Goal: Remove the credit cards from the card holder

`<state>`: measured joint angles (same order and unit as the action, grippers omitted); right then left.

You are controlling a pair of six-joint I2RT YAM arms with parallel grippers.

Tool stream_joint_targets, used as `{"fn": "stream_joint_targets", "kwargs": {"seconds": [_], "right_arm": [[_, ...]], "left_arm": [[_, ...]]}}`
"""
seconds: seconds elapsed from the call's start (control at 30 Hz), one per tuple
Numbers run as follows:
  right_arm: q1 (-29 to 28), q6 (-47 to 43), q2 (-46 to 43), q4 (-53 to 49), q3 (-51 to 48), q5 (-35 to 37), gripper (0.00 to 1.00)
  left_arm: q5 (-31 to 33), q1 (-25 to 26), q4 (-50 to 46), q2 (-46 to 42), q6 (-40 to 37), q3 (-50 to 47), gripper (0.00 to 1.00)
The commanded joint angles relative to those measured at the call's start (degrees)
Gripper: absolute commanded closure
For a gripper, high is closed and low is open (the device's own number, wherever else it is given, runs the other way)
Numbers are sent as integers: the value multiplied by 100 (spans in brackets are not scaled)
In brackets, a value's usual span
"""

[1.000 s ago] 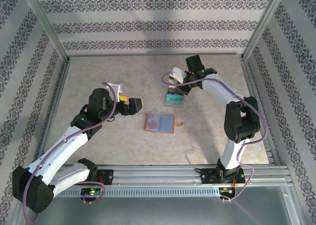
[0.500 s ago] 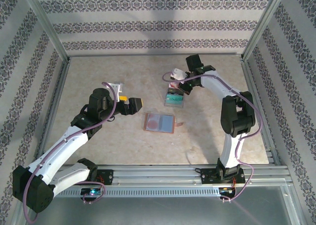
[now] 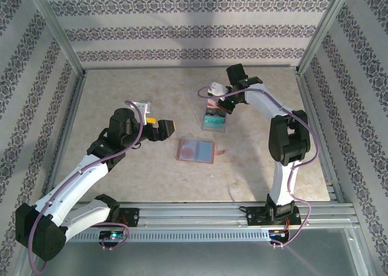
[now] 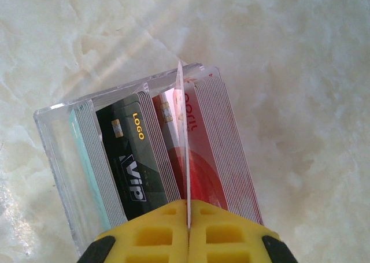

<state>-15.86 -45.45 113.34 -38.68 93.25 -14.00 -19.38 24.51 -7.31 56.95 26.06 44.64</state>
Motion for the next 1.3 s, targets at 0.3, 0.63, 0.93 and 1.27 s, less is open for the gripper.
{"fn": "stream_joint_targets", "kwargs": {"seconds": [0.3,0.63,0.93,1.27], "right_arm": [[56,-66,450,-307,470,112,100],[92,156,501,-325,554,191,91],[82,198,349,-238,545,270,89],[-18,126,373,32,554,651,93]], "left_arm": [[18,-47,-36,-26,-111,74,1],[-20,-47,-52,-30,-128,90,1],[-27,-53,-60,-38,-128,97,1],[-59,-53,-42,-62,-145,76,1]]}}
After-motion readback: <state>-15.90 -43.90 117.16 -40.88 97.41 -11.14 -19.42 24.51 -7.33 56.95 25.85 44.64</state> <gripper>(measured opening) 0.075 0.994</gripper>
